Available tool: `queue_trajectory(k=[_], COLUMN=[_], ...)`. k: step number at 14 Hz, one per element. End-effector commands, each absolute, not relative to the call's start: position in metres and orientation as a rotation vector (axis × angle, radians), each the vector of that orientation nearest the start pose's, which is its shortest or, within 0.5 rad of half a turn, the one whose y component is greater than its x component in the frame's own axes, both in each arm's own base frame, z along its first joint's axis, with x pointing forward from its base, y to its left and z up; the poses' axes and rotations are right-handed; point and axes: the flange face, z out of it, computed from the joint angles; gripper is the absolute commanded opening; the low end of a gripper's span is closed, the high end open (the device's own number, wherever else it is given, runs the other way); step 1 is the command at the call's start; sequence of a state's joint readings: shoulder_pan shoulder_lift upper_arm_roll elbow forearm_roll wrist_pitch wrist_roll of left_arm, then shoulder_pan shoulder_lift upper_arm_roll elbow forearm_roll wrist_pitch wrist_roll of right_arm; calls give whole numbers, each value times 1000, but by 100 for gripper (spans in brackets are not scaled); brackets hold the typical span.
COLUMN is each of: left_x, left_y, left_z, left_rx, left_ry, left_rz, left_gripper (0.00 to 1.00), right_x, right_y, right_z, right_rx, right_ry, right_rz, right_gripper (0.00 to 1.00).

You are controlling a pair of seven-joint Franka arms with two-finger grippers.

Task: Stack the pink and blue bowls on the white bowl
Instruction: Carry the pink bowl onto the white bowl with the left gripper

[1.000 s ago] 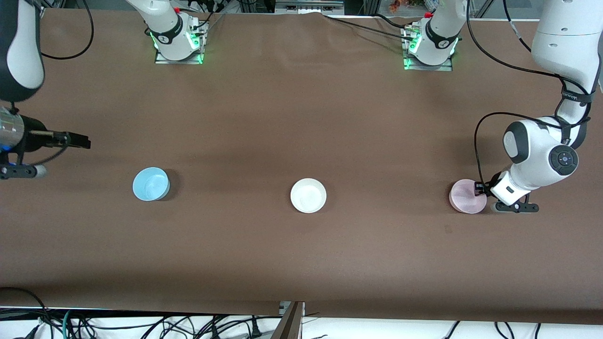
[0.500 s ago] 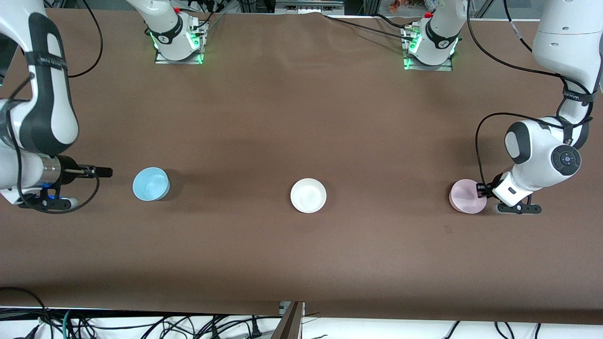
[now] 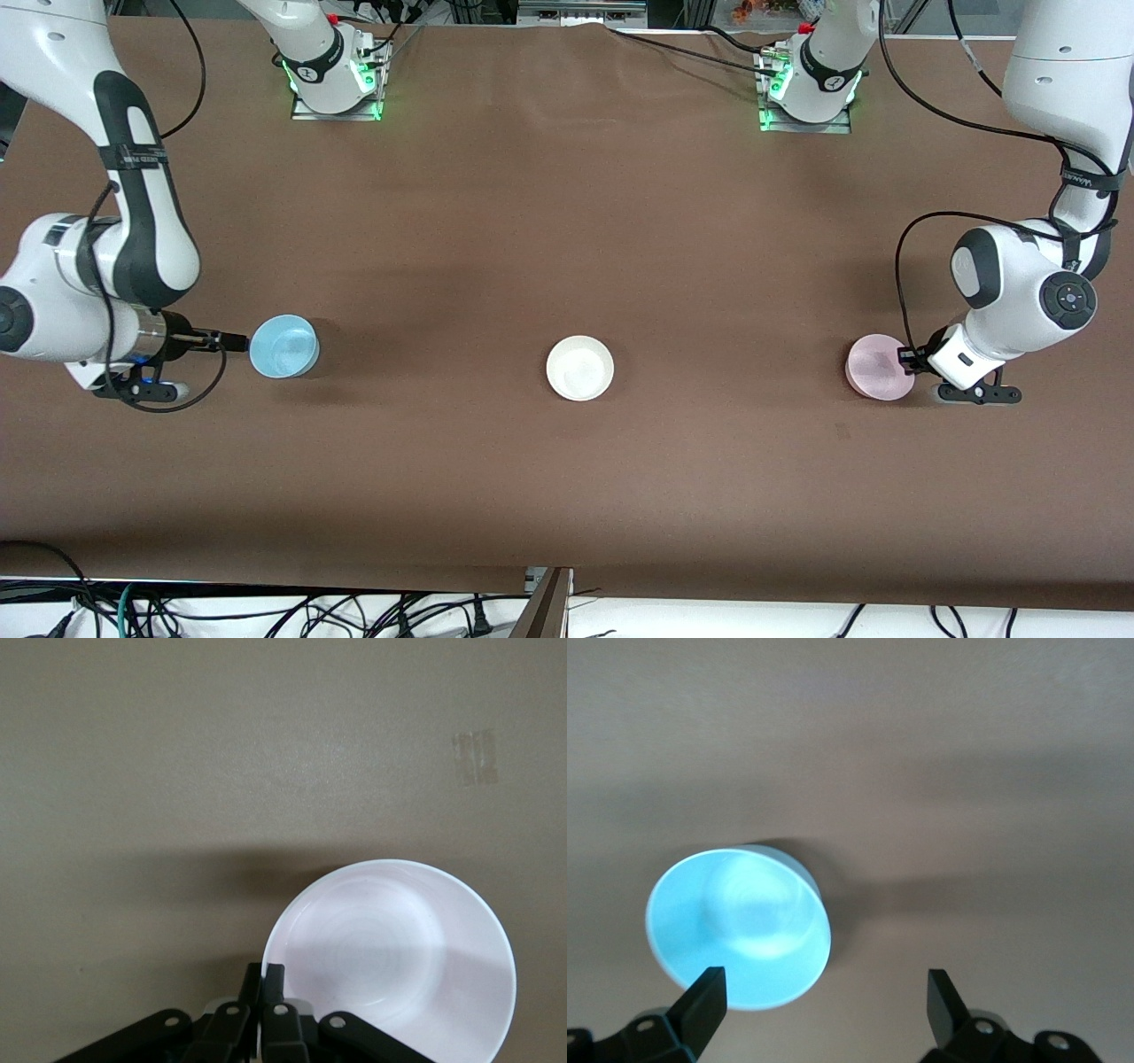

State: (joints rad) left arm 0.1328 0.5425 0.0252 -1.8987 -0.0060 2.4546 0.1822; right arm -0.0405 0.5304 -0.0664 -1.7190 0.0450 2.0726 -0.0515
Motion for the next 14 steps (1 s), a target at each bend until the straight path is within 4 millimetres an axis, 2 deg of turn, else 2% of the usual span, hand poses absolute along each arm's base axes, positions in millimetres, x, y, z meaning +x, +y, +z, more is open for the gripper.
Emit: queue_trajectory(k=[1,2,5,7,10,12,14], left_x=[642,649,666,666,663,658,654], left_y=[85,79,29,-12,-72,-111,-156], left_z=[233,243,264,276,281,282,290], left_rx=[-3144,-3151,-3188,-3212,-3228,-3226,-3210], left_ry=[3,-57,-253,-372,-559,-622,-739], left_rz=[-57,-63,-61,-53,-25,-5,-7], left_gripper=[0,0,0,0,0,0,0], right_x=[632,631,627,626,625,625,625], right_y=[-65,-65,-68,-77,-82,-82,-82], right_z=[252,245,229,218,208,203,200], right_rx=[-3091,-3072,-3009,-2978,-2975,-2970,-2955], right_ry=[133,157,191,174,146,139,125], right_rz=[224,220,236,222,221,211,207], right_gripper=[100,100,100,100,100,99,79])
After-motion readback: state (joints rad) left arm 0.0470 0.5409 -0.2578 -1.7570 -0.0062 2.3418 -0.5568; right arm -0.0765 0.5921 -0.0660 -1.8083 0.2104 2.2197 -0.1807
